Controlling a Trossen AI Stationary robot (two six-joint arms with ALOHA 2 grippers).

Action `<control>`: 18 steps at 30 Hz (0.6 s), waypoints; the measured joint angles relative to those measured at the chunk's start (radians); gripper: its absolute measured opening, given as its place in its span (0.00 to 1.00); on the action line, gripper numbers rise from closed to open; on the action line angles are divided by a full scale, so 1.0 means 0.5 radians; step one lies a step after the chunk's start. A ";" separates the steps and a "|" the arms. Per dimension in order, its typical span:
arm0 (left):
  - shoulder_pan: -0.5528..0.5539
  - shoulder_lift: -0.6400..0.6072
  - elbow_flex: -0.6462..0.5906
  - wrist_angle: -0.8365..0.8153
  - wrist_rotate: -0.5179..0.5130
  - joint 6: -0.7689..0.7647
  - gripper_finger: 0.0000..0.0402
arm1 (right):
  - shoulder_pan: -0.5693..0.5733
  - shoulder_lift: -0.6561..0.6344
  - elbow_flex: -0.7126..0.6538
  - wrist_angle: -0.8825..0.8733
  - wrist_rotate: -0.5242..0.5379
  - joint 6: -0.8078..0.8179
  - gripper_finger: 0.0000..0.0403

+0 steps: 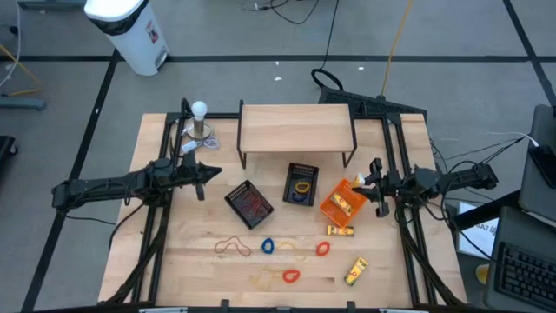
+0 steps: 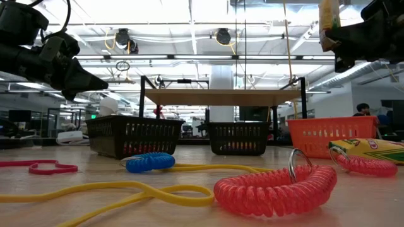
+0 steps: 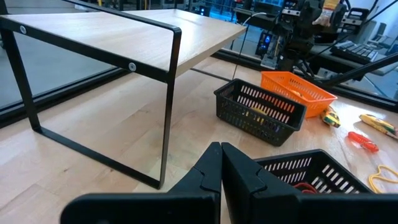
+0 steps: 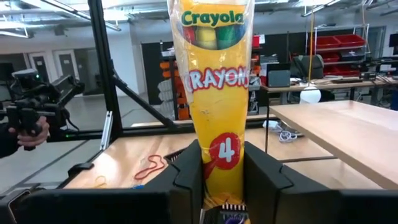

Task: Pick & Place Office Desk Supplies
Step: Put the crayon box into the orange bin

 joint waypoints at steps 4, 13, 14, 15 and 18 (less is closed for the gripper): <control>0.001 0.000 0.000 0.000 0.000 0.004 0.01 | 0.001 0.059 0.180 -0.178 0.050 -0.018 0.19; 0.000 0.000 0.001 -0.003 -0.001 0.008 0.01 | 0.002 0.482 0.971 -0.887 0.349 -0.092 0.18; 0.000 0.001 0.001 -0.003 0.000 0.008 0.01 | 0.002 0.555 1.049 -0.976 0.367 -0.067 0.19; 0.000 0.000 0.001 -0.003 0.000 0.008 0.01 | 0.000 0.636 1.119 -1.064 0.370 -0.037 0.19; 0.000 0.000 0.001 -0.004 0.000 0.008 0.01 | 0.000 0.880 1.282 -1.276 0.365 0.055 0.18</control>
